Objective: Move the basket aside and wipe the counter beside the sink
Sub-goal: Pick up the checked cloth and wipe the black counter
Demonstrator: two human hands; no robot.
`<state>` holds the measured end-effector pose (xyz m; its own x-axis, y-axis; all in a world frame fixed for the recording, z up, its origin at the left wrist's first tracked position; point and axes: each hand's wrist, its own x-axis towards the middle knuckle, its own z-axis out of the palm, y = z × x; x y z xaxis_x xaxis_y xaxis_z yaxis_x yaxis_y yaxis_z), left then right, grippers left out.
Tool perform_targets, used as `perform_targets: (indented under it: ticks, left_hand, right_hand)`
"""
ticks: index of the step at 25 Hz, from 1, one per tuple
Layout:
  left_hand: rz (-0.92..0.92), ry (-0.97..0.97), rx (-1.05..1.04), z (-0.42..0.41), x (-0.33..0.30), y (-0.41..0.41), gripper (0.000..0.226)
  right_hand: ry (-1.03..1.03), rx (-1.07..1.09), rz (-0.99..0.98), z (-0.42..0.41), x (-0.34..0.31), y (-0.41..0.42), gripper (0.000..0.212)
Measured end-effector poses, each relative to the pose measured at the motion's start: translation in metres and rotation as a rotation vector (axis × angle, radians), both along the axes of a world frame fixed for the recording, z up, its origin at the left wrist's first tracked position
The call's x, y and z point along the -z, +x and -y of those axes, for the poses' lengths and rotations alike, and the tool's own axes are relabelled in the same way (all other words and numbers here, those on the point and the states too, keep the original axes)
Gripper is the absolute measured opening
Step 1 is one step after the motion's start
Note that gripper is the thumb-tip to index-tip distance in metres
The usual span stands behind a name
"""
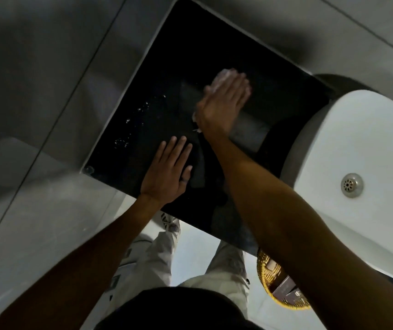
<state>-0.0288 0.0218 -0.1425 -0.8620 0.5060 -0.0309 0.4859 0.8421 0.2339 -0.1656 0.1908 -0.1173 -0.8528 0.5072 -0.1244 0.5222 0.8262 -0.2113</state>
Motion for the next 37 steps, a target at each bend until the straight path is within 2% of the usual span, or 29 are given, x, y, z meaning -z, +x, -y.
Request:
perform_targets:
  ticks: [2, 5, 7, 9, 11, 15, 19, 21, 24, 26, 31, 37]
  left_hand:
    - [-0.012, 0.001, 0.007, 0.001, 0.000, 0.000, 0.060]
    - [-0.016, -0.010, 0.009, 0.000, -0.006, -0.002, 0.060]
    - [-0.017, -0.024, -0.005, 0.000, -0.012, 0.002, 0.062]
    - [-0.032, 0.018, -0.044, -0.001, -0.020, 0.001, 0.065]
    - [-0.046, 0.117, -0.048, -0.004, -0.029, -0.013, 0.068]
    - [-0.090, 0.194, 0.114, -0.031, -0.052, -0.105, 0.074]
    - [-0.033, -0.066, 0.434, -0.065, -0.047, -0.184, 0.079]
    - [-0.061, -0.093, 0.470, -0.067, -0.029, -0.189, 0.074]
    - [-0.109, -0.008, 0.318, -0.073, -0.017, -0.181, 0.070]
    - [-0.074, 0.022, 0.135, -0.078, -0.019, -0.172, 0.071]
    - [0.064, -0.088, -0.310, -0.071, -0.024, -0.148, 0.080]
    - [0.094, -0.084, -0.641, -0.022, -0.024, -0.105, 0.088]
  right_hand:
    - [-0.017, -0.166, 0.001, 0.026, 0.002, -0.005, 0.078]
    - [-0.109, -0.284, 0.028, 0.035, -0.009, -0.008, 0.082]
    - [-0.159, -0.254, -0.040, 0.013, -0.016, 0.009, 0.080]
    - [-0.128, -0.116, -0.125, -0.016, -0.015, 0.052, 0.076]
    - [-0.073, -0.054, -0.055, -0.037, -0.005, 0.106, 0.076]
    - [0.059, -0.132, 0.073, -0.049, 0.010, 0.138, 0.079]
    - [0.089, -0.097, 0.040, -0.046, 0.014, 0.133, 0.078]
    - [0.097, -0.093, 0.015, -0.047, 0.019, 0.134, 0.077]
    - [0.094, -0.082, 0.002, -0.049, 0.020, 0.132, 0.077]
    - [0.099, -0.079, 0.005, -0.048, 0.018, 0.132, 0.077]
    - [0.073, -0.076, 0.006, -0.049, 0.018, 0.132, 0.077]
    - [0.078, -0.088, -0.022, -0.049, 0.015, 0.134, 0.076]
